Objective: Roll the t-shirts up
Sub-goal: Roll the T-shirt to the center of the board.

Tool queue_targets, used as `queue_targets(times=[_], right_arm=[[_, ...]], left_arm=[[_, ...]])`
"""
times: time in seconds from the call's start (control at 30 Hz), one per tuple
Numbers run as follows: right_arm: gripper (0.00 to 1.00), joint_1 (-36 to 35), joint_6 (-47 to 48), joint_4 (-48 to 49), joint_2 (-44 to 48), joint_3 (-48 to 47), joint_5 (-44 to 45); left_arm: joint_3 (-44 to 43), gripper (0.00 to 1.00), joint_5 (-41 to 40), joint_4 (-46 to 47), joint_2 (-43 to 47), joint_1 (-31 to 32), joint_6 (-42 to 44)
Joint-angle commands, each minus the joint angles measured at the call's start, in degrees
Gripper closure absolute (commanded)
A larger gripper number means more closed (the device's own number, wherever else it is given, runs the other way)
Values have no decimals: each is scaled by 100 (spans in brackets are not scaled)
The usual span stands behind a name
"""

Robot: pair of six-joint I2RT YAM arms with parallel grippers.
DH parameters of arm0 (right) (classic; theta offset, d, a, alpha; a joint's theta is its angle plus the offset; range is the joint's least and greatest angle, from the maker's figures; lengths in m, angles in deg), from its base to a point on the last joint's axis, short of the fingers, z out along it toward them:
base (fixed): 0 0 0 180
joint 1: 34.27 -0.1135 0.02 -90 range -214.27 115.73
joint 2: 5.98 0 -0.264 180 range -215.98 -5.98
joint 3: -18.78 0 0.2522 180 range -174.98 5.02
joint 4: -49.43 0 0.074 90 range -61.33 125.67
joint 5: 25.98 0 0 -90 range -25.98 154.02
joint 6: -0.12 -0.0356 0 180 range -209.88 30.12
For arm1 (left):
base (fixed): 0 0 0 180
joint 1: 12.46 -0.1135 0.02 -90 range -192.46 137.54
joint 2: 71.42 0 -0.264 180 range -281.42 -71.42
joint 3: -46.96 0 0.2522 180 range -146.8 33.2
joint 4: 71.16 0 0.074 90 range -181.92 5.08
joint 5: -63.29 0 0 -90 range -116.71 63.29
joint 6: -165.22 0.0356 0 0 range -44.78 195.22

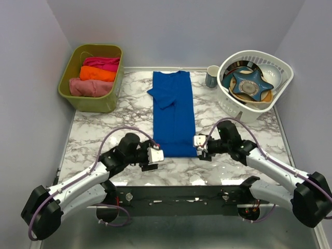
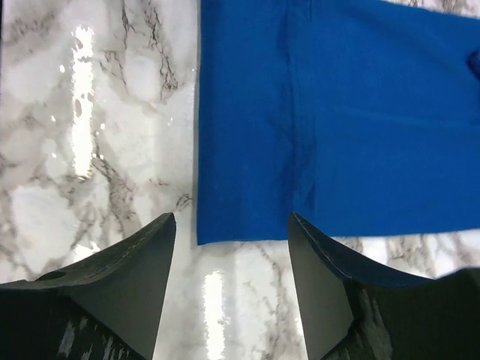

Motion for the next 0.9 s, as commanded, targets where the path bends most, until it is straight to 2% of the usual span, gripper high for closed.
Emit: queue_targets(times=[0.0,0.2,0.53,0.7,0.8,0.87], right_arm=[[31,-348,1507,1340,-74,268,298],[31,-499,2273,1463,-144,690,175],[31,-552,2405,1445,-250,822,148],[31,-613,2414,1393,-373,778,95],[31,-683,2466,1401,-408,839,43],[31,-736,2554,1436,-443,909,104]], left_arm=[[647,20,-638,1587,-37,439,977],[955,25,-883,1956,-502,729,1435],[1262,50,-1252,2272,-1039,914,2164],[1008,58,-1576,2290,-1662,923,2042],[814,69,-1656,2194,-1935,914,1893],[788,83,-1639,2159,-1989,923,1831]])
